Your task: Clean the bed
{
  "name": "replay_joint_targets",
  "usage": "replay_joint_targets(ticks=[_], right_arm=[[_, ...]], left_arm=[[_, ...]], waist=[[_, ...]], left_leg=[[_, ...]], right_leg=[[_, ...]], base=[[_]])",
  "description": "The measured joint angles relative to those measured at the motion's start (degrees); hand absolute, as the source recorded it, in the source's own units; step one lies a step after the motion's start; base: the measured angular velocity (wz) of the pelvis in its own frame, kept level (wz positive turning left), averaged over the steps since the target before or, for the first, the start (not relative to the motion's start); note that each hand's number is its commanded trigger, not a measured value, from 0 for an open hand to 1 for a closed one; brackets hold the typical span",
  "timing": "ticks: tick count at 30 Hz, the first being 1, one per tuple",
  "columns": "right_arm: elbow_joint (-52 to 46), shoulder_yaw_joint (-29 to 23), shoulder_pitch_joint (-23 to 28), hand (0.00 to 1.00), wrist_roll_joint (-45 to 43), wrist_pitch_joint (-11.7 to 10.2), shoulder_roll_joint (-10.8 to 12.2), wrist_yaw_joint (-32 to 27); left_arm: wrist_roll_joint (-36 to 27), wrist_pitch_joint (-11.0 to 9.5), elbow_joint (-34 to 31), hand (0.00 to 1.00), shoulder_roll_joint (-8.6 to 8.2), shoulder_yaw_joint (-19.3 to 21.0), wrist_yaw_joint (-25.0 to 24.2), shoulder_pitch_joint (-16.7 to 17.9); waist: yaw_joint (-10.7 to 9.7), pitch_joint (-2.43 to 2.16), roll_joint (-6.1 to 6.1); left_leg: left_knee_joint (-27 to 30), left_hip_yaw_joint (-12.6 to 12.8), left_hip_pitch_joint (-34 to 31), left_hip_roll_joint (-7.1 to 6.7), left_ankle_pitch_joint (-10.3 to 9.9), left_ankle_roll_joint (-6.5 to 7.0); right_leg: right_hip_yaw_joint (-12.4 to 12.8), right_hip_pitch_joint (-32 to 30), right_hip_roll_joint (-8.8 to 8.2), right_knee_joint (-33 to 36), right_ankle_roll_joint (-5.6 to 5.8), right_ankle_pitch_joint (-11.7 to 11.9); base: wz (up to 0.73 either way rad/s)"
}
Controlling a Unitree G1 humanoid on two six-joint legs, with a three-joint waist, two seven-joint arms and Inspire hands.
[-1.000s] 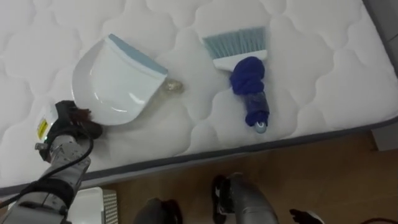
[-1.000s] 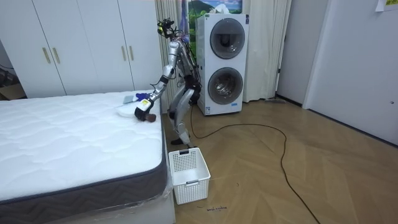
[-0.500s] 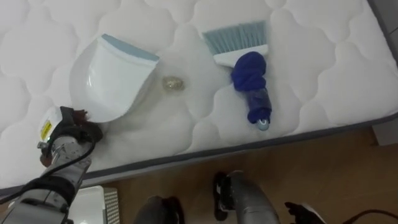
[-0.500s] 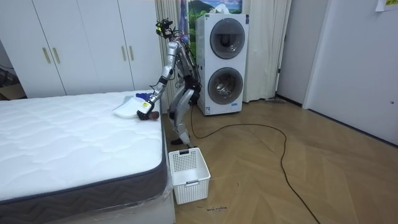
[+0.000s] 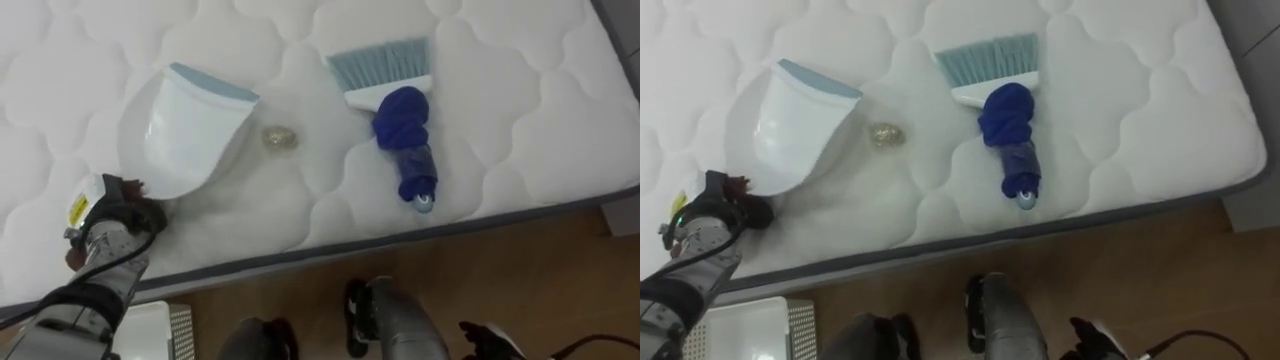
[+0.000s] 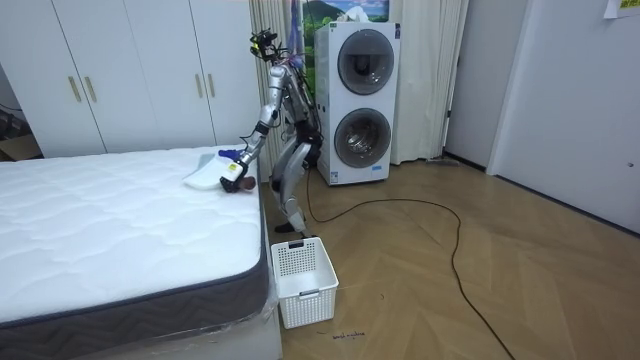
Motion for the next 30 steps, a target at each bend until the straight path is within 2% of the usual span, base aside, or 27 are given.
replay_joint_targets(ticks=[3,6,9,11,14,17,23,30], right_arm=[[0.5,-0.2,-0.1,0.00,4.1,-1.3,-0.1,-1.5],[-0.1,-3.6,0.2,0.00,12.1,-3.0,-0.1,-2.9],[-0.1,-6.0,0.1,0.00,17.5,-4.6,-0.1,-3.1],[-0.2,-8.0,0.0,0.00,23.3,-6.2,-0.1,-3.6],[-0.3,-11.0,-0.5,0.00,27.6,-6.7,-0.2,-4.2],[-0.8,-14.1,-1.0,0.00,31.8,-7.2,-0.2,-5.1],[-2.6,-18.3,-2.1,0.00,38.6,-8.0,-0.2,-7.6],[-2.9,-22.6,-3.1,0.00,45.7,-9.7,-0.2,-8.3]], left_arm=[[3.3,-0.6,-0.2,1.00,0.01,-1.0,1.2,0.9],[13.6,-1.7,-0.6,1.00,0.03,-1.2,4.2,2.5],[20.0,-2.5,-0.6,1.00,0.20,-1.2,7.0,3.2],[24.8,-3.5,-0.6,1.00,0.81,-1.5,9.8,4.3],[30.4,-4.6,-0.7,1.00,2.49,-2.1,13.2,5.3],[33.0,-4.6,-0.8,1.00,3.80,-2.0,16.8,6.5],[36.8,-4.4,-0.9,1.00,4.55,-2.0,22.1,7.7],[40.0,-4.5,-0.9,1.00,5.40,-2.1,23.4,10.0]], waist=[[-0.1,0.00,-0.01],[0.0,0.02,0.00],[-0.1,0.01,0.03],[0.0,0.03,0.14],[-0.1,0.02,0.16],[0.0,-0.01,0.13],[0.9,-0.13,0.26],[0.7,-0.36,0.45]], left_leg=[[-0.7,0.0,0.9,-0.01,0.1,-0.11],[-1.4,-0.1,1.6,-0.07,0.2,-0.21],[-1.6,-0.2,1.6,-0.07,0.3,-0.19],[-1.7,-0.4,1.6,0.02,0.4,-0.20],[-1.8,-0.5,1.7,0.05,0.4,-0.16],[-2.5,-0.2,2.5,-0.05,0.5,-0.01],[-3.4,0.1,3.2,-0.10,0.8,0.01],[-6.4,0.4,6.0,-0.64,1.6,-0.19]], right_leg=[[0.0,0.9,0.10,-0.5,0.00,0.0],[-0.2,1.6,0.04,-1.2,0.02,0.0],[-0.4,1.7,0.03,-1.4,0.02,0.0],[-0.9,2.0,0.02,-1.9,0.01,0.0],[-1.1,2.1,0.01,-2.2,0.04,0.0],[-0.8,2.6,0.02,-2.6,0.19,0.1],[-0.7,3.0,0.01,-3.2,0.36,0.2],[-0.5,5.2,-0.18,-4.8,0.46,0.3]], base=[[0.00],[0.00],[0.01],[0.04],[0.02],[-0.02],[0.00],[0.02]])
